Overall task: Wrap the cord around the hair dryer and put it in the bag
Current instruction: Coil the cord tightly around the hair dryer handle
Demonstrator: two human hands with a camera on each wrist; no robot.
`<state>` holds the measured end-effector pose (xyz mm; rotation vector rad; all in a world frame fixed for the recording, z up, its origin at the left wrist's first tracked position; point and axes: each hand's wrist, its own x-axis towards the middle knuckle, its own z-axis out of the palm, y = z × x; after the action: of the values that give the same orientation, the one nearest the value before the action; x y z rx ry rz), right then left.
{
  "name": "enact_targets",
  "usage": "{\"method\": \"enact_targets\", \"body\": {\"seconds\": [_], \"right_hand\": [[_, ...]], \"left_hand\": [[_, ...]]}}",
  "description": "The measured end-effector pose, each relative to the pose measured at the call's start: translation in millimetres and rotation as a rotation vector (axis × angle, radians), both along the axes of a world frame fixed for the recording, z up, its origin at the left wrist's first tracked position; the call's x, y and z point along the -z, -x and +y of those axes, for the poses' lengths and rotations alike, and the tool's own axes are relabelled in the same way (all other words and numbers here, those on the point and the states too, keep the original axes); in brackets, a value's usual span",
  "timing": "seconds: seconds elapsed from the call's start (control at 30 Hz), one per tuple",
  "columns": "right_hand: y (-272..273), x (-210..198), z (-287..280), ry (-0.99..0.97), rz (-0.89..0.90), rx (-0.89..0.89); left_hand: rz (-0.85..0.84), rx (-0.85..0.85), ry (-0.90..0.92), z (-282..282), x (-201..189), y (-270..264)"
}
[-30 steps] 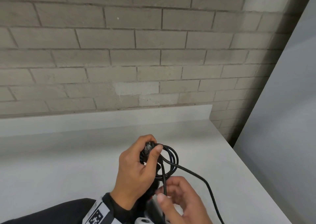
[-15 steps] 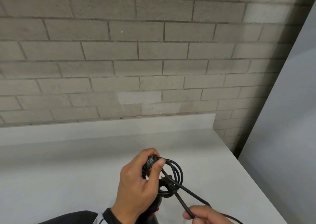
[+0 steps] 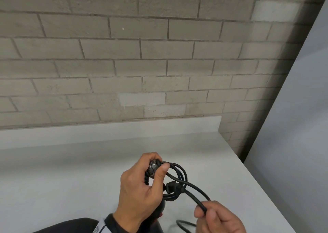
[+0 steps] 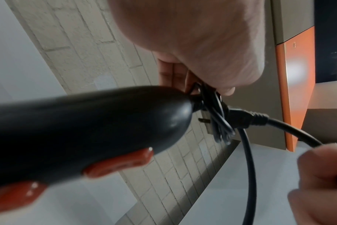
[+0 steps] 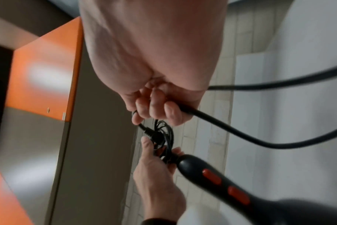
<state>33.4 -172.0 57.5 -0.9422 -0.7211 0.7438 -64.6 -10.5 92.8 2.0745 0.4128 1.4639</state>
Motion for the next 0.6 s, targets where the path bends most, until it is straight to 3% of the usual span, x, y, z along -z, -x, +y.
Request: {"method": "enact_targets", "body": {"seconds": [0.07,0.17,0.37,0.47,0.6], "right_hand": [[-3.6,2.9,-2.7,0.092,-0.145,0.107],[-13.6,-0.6,-8.7,0.036,-0.291,0.084],[-34.3,3.8,-18.0,0.263,-0.851,0.288],[-29.5,15.8,-21.8,0.360,-0.950,0.433],[-28.0,27.3,-12.9,0.283,-1.019,0.568]], "left_hand": [[0.002,-0.004,0.014,2.4,0.6,1.9],[-0.007,-0.032,0.050,7.4,2.6,3.7],[-0.007,-0.035,0.088,10.1,2.2,4.7],[0.005,-0.017,0.079,6.9,2.9,3.9],[0.012,-0.006,0.072,2.7,2.6,2.0]]}}
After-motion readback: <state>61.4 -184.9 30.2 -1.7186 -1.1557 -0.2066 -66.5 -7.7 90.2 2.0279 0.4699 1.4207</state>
